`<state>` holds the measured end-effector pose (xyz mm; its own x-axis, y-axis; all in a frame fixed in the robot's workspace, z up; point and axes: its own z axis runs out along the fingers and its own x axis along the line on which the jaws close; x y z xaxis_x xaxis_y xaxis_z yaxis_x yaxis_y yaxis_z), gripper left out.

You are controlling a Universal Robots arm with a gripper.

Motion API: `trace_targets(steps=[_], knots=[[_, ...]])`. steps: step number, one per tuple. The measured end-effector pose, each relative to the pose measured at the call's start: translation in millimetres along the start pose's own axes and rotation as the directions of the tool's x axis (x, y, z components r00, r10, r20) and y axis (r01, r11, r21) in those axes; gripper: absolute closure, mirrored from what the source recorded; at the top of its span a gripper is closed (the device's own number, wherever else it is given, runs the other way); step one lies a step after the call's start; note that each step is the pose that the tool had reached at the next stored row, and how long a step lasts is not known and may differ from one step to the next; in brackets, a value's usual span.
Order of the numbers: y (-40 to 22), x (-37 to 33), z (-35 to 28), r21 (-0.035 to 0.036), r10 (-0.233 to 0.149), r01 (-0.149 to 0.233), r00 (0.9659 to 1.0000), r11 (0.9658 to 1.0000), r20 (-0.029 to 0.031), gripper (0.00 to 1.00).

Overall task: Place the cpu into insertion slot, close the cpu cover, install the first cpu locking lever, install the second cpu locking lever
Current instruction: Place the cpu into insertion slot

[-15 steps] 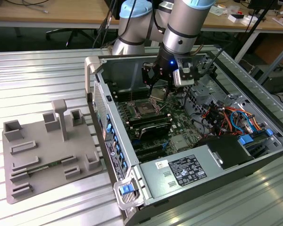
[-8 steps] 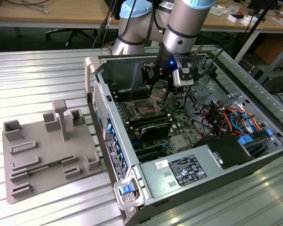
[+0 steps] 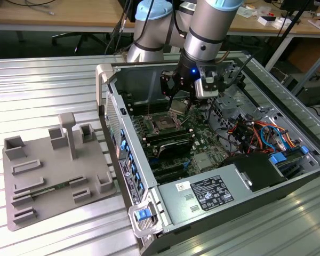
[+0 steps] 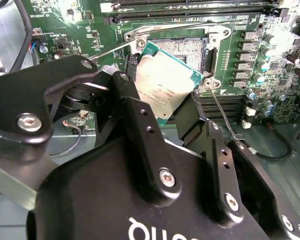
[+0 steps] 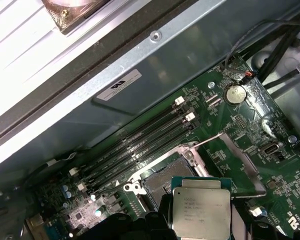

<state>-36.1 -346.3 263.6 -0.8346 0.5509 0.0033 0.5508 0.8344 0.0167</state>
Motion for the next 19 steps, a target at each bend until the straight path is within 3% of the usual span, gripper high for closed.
trace_targets(steps=[19], knots=[[0.0,0.0,0.9,0.0010,0.034,-0.034,0.9994,0.9994,0.0014,0.45]])
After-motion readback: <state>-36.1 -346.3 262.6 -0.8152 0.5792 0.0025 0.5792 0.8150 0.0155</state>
